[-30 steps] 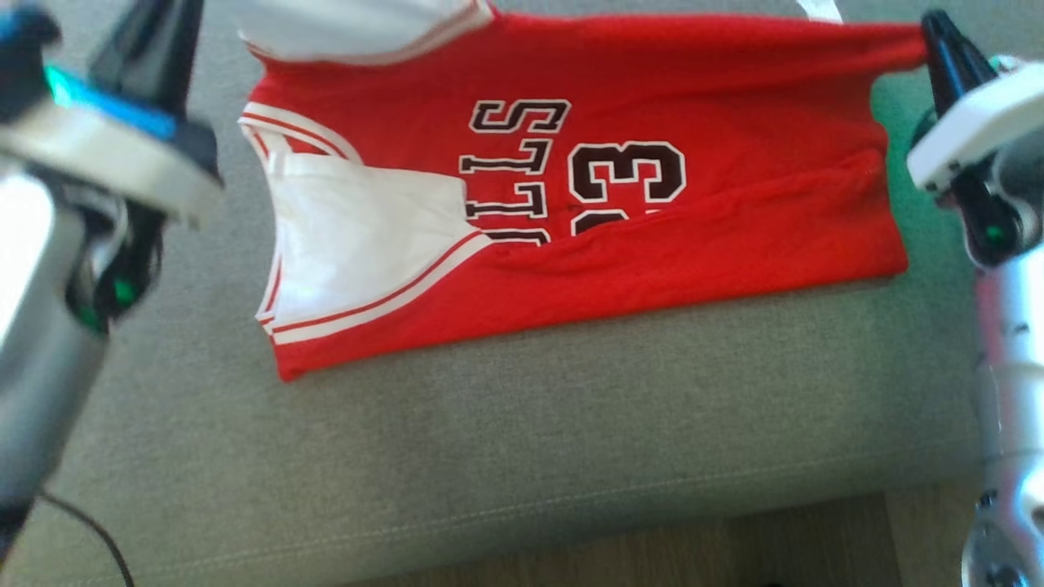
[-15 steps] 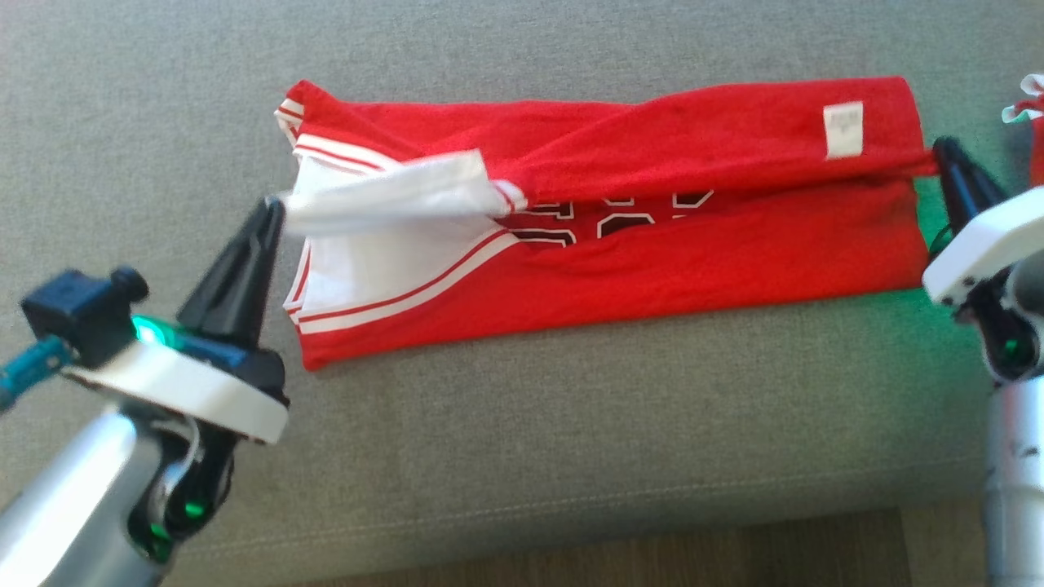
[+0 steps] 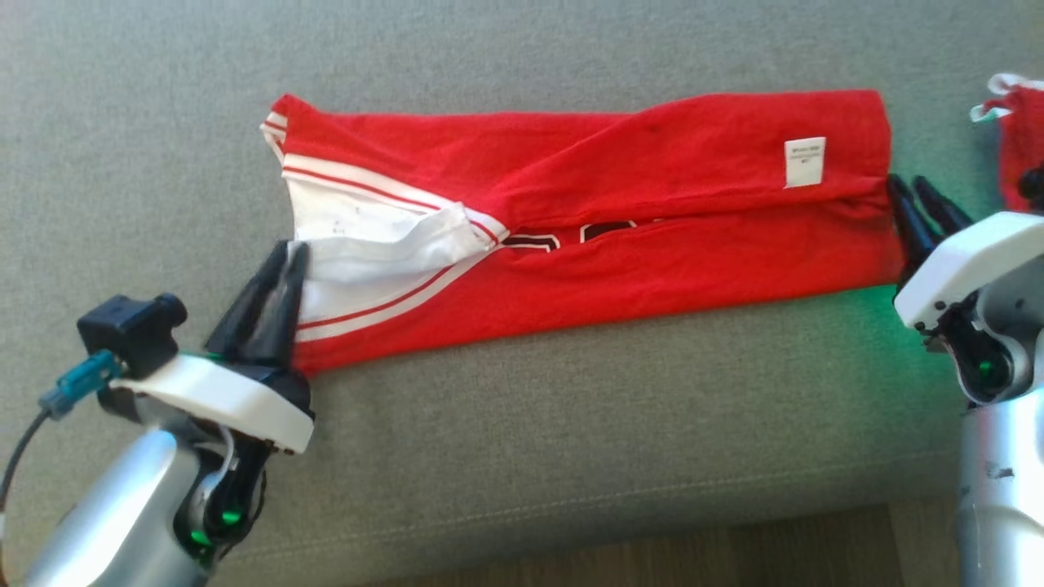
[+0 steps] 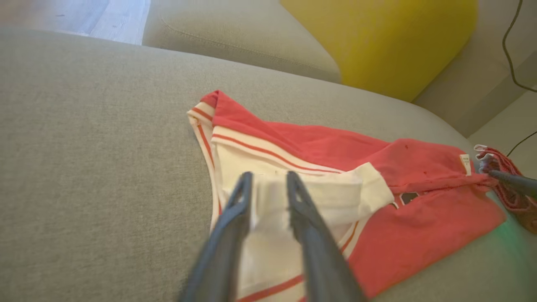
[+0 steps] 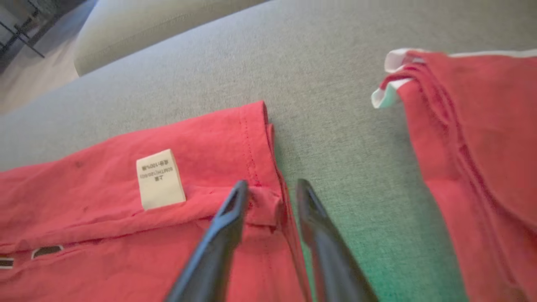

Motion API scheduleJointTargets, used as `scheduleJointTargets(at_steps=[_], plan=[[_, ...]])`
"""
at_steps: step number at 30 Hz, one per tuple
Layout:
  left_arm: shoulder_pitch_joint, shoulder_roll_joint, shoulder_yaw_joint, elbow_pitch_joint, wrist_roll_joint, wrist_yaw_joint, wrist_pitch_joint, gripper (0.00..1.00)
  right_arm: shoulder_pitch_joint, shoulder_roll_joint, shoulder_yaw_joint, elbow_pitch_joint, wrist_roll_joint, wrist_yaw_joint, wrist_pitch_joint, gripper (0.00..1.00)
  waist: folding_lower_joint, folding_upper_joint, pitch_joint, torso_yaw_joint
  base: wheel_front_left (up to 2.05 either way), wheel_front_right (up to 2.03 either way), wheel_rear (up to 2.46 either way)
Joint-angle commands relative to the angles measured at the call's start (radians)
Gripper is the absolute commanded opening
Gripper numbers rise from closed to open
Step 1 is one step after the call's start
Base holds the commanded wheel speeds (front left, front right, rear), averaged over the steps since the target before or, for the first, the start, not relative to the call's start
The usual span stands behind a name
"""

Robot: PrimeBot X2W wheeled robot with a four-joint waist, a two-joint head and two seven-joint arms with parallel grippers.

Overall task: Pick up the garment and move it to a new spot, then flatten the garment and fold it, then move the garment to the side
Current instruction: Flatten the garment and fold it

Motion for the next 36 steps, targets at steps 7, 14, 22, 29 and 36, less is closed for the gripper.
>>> scheduleJointTargets(at_steps=[7, 14, 22, 29, 36], plan=[[0.068, -0.050, 0.148, -0.096, 0.188, 0.136, -0.012, 1.00, 0.007, 0.033, -0.085, 0.041, 0.062, 0.000, -0.112, 1.00, 0.0000, 0.0000, -0.073, -0.014, 0.00, 0.00, 0.00], [0.151, -0.129, 0.121, -0.181, 0.363, 0.215, -0.012, 1.00, -0.079, 0.034, -0.096, 0.299, 0.111, 0.000, -0.198, 1.00, 0.0000, 0.0000, -0.118, 0.026, 0.00, 0.00, 0.00], [0.178, -0.189, 0.072, -0.183, 0.418, 0.205, -0.012, 1.00, -0.188, 0.034, -0.179, 0.525, 0.017, 0.000, -0.288, 1.00, 0.0000, 0.0000, -0.133, 0.081, 0.00, 0.00, 0.00], [0.195, -0.218, 0.044, -0.167, 0.444, 0.182, -0.012, 1.00, -0.228, 0.032, -0.322, 0.620, -0.108, 0.000, -0.345, 1.00, 0.0000, 0.0000, -0.150, 0.115, 0.00, 0.00, 0.00], [0.219, -0.226, 0.051, -0.163, 0.452, 0.167, -0.012, 1.00, -0.252, 0.027, -0.383, 0.498, -0.203, 0.000, -0.390, 1.00, 0.0000, 0.0000, -0.165, 0.078, 0.00, 0.00, 0.00]])
